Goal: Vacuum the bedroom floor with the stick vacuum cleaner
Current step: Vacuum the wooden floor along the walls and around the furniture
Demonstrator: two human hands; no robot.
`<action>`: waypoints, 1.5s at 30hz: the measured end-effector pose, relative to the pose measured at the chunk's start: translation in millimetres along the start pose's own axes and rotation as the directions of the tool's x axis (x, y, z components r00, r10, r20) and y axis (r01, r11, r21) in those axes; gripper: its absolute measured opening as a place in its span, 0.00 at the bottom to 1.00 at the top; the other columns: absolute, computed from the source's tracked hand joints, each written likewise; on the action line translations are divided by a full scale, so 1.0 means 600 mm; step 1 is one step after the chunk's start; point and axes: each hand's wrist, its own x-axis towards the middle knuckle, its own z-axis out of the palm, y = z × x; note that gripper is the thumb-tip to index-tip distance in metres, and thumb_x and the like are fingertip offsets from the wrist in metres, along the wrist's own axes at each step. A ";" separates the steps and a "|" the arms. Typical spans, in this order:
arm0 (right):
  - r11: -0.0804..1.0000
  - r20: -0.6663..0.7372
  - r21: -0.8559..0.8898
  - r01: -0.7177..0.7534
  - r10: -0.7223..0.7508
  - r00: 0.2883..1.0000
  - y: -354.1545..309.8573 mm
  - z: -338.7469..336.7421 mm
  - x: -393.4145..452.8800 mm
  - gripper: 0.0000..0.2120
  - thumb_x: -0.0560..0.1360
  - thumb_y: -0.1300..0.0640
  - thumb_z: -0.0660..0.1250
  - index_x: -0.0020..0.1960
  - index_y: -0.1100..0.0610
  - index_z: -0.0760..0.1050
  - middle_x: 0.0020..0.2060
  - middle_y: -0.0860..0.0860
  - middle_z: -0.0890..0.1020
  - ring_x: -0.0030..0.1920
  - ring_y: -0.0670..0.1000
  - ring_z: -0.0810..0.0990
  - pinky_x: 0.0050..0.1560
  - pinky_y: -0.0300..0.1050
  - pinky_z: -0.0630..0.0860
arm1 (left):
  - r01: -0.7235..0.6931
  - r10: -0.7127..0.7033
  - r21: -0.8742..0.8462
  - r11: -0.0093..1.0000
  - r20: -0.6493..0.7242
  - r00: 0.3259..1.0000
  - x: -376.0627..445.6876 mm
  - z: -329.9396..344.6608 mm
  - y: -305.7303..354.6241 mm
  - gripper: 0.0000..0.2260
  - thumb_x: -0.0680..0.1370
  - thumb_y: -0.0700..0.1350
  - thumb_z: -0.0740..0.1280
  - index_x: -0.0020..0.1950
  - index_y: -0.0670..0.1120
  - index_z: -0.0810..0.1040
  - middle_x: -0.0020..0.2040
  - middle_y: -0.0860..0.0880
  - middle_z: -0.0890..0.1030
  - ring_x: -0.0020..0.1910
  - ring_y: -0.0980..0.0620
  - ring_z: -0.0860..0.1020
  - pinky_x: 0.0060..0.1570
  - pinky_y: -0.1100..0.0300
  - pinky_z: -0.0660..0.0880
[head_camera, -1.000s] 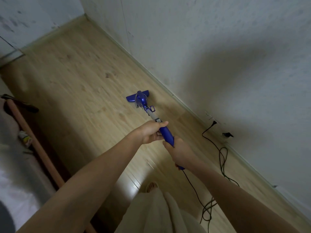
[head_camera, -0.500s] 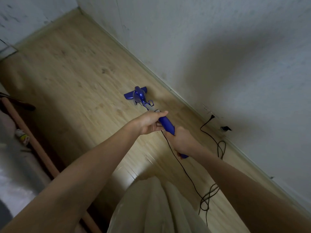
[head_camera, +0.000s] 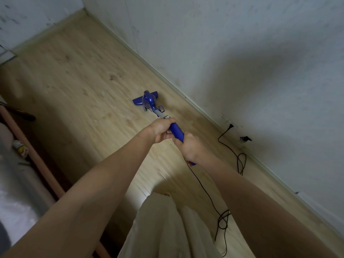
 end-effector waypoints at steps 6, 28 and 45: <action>1.000 0.005 -0.026 0.006 -0.006 1.000 0.074 -0.024 -0.089 0.11 0.82 0.50 0.58 0.52 0.59 0.67 0.34 0.54 0.75 0.22 0.52 0.73 0.20 0.40 0.69 | 0.022 -0.025 0.065 0.998 0.048 0.999 -0.055 0.069 -0.061 0.06 0.81 0.40 0.60 0.44 0.42 0.69 0.44 0.41 0.75 0.47 0.46 0.77 0.50 0.52 0.78; 0.996 0.150 -0.086 -0.020 0.032 0.988 0.277 -0.044 -0.525 0.08 0.83 0.52 0.55 0.51 0.57 0.65 0.30 0.53 0.74 0.19 0.47 0.72 0.21 0.38 0.72 | 0.099 -0.100 0.014 0.995 0.131 0.986 -0.378 0.257 -0.360 0.08 0.79 0.43 0.66 0.48 0.39 0.72 0.44 0.41 0.78 0.43 0.48 0.79 0.44 0.56 0.80; 0.978 0.023 0.168 -0.122 0.120 0.992 0.276 0.026 -0.519 0.11 0.81 0.51 0.57 0.59 0.57 0.66 0.42 0.56 0.77 0.23 0.50 0.73 0.21 0.40 0.72 | 0.093 -0.115 0.190 0.977 0.106 0.988 -0.389 0.234 -0.343 0.13 0.79 0.41 0.66 0.61 0.38 0.71 0.44 0.43 0.78 0.42 0.49 0.80 0.51 0.53 0.79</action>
